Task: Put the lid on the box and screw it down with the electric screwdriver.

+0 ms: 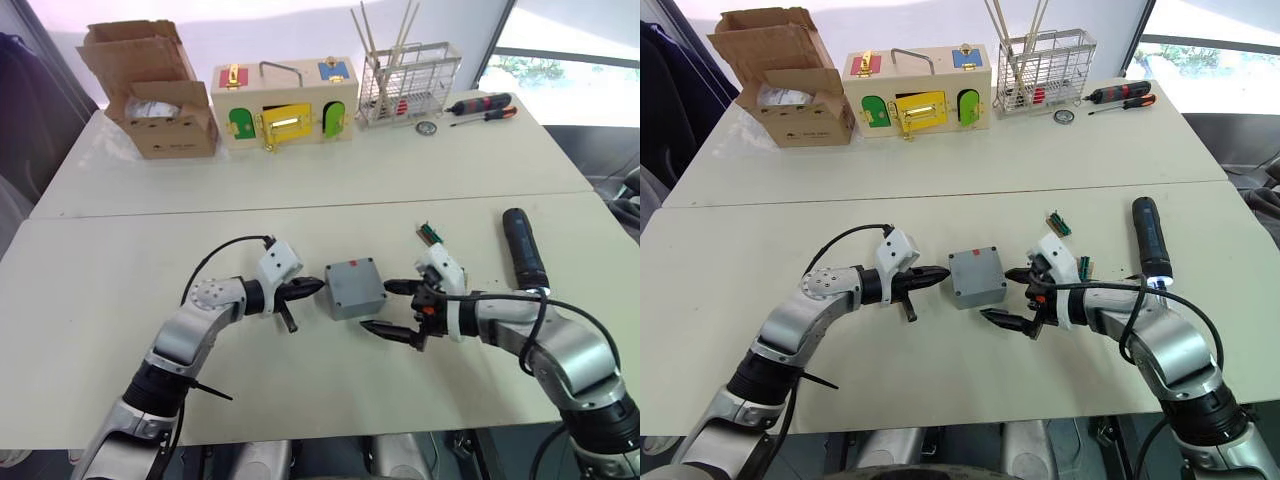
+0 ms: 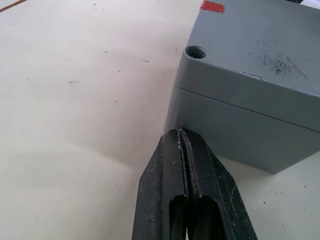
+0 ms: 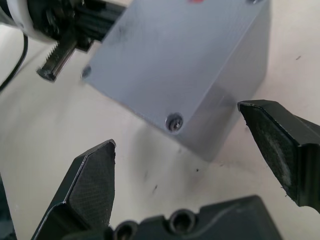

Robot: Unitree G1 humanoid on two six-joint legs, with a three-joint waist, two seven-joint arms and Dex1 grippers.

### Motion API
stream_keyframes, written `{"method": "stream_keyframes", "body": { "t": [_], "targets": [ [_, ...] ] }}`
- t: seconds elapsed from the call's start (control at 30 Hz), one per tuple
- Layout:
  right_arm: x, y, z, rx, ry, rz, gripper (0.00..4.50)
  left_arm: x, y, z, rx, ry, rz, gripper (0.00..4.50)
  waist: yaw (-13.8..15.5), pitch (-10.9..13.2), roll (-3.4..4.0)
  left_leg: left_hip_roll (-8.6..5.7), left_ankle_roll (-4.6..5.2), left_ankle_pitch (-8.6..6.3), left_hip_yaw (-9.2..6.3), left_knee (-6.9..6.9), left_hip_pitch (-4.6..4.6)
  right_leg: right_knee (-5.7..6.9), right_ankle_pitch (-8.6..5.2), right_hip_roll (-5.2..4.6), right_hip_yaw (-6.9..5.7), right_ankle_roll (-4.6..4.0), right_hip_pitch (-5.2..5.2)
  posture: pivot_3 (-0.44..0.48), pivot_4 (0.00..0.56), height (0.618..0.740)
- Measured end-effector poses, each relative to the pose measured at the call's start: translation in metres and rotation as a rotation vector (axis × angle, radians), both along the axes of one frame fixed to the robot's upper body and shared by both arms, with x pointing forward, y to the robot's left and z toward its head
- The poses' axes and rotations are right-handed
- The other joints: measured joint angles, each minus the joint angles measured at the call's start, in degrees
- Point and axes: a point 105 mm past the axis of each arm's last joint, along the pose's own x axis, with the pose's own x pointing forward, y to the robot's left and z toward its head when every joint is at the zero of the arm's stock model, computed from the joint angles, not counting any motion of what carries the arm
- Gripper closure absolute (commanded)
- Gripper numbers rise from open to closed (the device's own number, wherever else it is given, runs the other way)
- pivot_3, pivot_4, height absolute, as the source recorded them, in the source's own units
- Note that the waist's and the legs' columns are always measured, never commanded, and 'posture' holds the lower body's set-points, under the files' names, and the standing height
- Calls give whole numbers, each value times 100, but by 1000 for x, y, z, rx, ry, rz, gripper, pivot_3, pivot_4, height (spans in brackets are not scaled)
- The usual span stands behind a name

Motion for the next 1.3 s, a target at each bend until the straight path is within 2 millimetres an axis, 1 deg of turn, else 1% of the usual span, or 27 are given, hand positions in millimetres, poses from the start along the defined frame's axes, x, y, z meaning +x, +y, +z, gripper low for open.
{"method": "stream_keyframes", "body": {
  "t": [0.2,0.27,0.33,0.4,0.43,0.5,0.57,0.6,0.67,0.7,0.73,0.77,0.8,0.87,0.93,1.0,1.1,1.17,1.23,1.3],
  "targets": [
    [-3,-4,3,21,20,-34,19,3,-1,1,-7,-15,14,4500,0,0,0,0,1,-1,0,0,0,0,0,0,0,0,0,0,150,739],
    [-6,-9,6,13,17,-40,19,4,-2,2,-9,-20,15,4500,9,0,0,0,3,-1,0,0,-1,0,0,0,0,0,0,0,150,739],
    [-8,-20,11,-14,5,-60,19,4,-1,2,-6,-22,18,4500,5,0,0,-2,8,-5,2,1,-1,-2,0,-1,1,0,1,0,150,739],
    [-9,-37,17,-41,-2,-90,19,5,3,1,9,-28,26,4500,4,0,0,-2,20,-11,3,1,0,-1,0,-1,1,0,2,0,150,739],
    [-10,-51,23,-62,-1,-119,19,5,10,1,29,-30,36,4500,1,0,0,-1,27,-15,3,1,-1,-1,0,0,1,0,1,0,150,739],
    [-7,-72,39,-70,-28,-181,19,6,24,1,56,-33,62,4500,-16,0,0,2,28,-16,4,0,1,0,0,2,0,0,1,0,150,739],
    [-4,-84,50,-45,-48,-225,19,2,32,3,67,-33,56,4500,-13,-1,1,4,30,-17,3,-2,2,0,0,3,0,0,1,0,150,739],
    [-1,-87,54,-19,-50,-240,19,-1,34,3,72,-26,47,4500,-12,-1,1,5,30,-17,4,-2,2,1,0,3,0,0,1,0,150,739],
    [18,-93,72,153,-113,-318,19,-10,45,5,97,2,19,4500,-51,1,-12,7,29,-16,6,-1,3,1,1,4,2,0,1,0,150,739],
    [28,-98,79,235,-146,-367,19,-13,51,9,101,5,14,4500,-53,1,-12,6,29,-16,7,-1,3,3,1,2,4,0,0,0,150,739],
    [37,-103,82,289,-172,-416,19,-15,56,18,100,1,11,4500,-51,1,-11,6,28,-16,5,-2,3,4,0,2,4,0,-1,0,150,739],
    [43,-106,78,301,-179,-453,19,-16,62,28,95,-12,14,4500,-22,-1,-8,5,24,-14,3,-4,2,3,0,1,3,-1,-1,0,150,739],
    [50,-108,71,274,-184,-481,19,-19,66,36,91,-11,11,4500,-5,-1,-8,5,13,-8,2,-4,1,1,0,2,1,-1,-2,0,150,739],
    [60,-110,55,223,-184,-521,19,-25,70,48,88,-6,-10,4500,-2,0,-7,-1,4,-3,6,-3,-2,-3,0,-2,4,-1,-2,0,150,739],
    [70,-111,41,171,-191,-540,19,-33,70,52,111,8,-45,4500,-27,0,-7,-2,4,-2,17,1,-2,-2,0,-3,13,0,-2,0,150,739],
    [77,-112,31,127,-200,-538,19,-38,72,54,129,23,-65,4500,-48,-1,-5,1,4,-2,19,0,2,0,0,-1,14,0,-2,0,150,739],
    [85,-109,24,96,-220,-517,737,-38,79,57,125,31,-54,4500,-68,0,-4,4,4,-2,16,-4,2,4,0,4,11,0,-6,0,150,739],
    [91,-105,22,81,-243,-494,1366,-37,84,60,136,24,-39,4500,-97,0,-4,4,3,-2,16,-5,2,3,0,3,11,0,-7,0,150,739],
    [97,-102,20,78,-257,-480,1366,-31,88,67,120,5,-8,4500,-111,0,-5,4,3,-2,16,-5,1,0,0,3,11,0,-6,0,150,739],
    [102,-99,17,78,-260,-467,1366,-24,86,78,85,-32,7,4500,-121,0,-5,2,3,-2,15,-4,1,-1,0,1,12,0,-4,0,150,739]
  ]
}}
